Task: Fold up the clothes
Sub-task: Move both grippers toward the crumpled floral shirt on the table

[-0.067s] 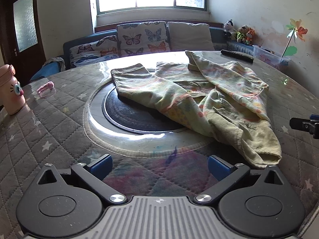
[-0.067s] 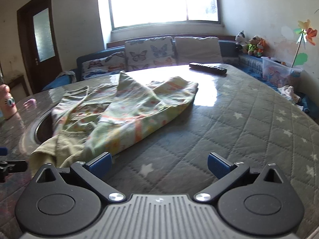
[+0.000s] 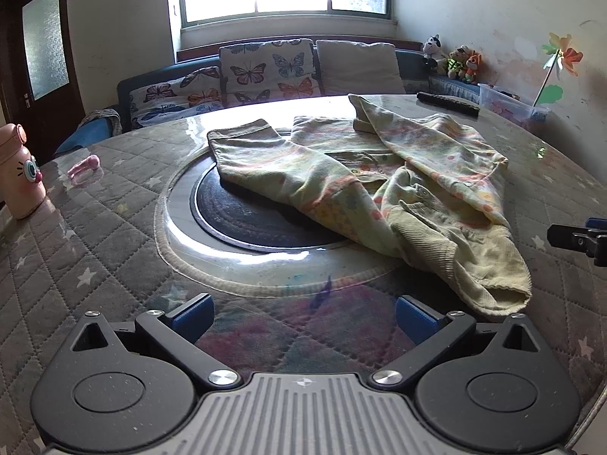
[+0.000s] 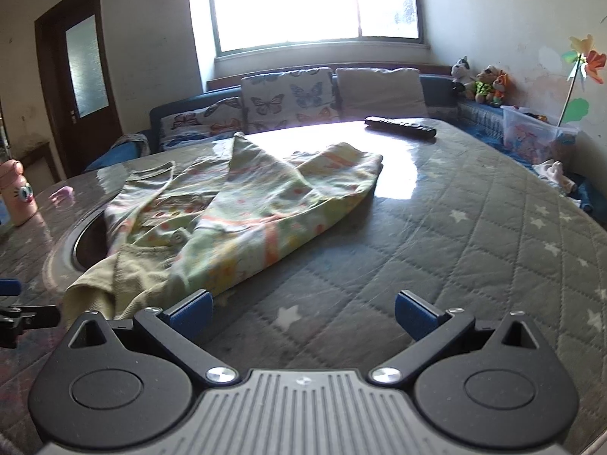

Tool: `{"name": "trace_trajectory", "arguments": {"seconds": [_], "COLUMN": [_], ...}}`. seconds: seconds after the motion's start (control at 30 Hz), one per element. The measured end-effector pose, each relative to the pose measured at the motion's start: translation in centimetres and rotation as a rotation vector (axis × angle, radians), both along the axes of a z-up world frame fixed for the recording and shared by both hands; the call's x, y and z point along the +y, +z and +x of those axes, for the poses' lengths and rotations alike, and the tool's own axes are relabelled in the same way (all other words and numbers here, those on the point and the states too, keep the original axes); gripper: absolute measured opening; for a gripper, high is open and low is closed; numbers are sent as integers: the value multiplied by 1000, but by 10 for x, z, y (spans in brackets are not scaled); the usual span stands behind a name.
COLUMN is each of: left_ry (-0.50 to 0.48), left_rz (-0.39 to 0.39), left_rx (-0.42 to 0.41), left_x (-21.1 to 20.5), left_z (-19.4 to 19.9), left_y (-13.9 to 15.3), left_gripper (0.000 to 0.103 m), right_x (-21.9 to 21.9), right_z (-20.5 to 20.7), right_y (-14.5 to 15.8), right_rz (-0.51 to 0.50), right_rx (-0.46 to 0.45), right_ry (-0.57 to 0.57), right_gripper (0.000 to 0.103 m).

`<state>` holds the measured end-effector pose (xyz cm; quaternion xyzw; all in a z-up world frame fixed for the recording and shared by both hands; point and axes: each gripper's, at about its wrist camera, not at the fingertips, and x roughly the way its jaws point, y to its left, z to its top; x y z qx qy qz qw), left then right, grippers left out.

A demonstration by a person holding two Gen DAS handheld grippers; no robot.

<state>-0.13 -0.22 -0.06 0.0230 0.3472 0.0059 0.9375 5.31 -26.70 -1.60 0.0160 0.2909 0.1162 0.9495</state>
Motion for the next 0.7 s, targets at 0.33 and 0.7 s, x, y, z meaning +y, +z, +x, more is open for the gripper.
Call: {"name": "trace_trajectory", "arguments": {"seconds": [0.33,0.7], "left_ry": [-11,-5], "left_rz": [4,25], "left_rx": [16,23], "left_x": [-9,-17], "left_z": [-5,-11], "left_y": [-2,-2], "left_gripper": [103,103], "right_x": [14,17], "right_z": [-14,-21], "right_y": [2,6], "right_rz": [10,24], "right_rx": [23,35], "right_ry": [35,91], "right_gripper": [103,103]}}
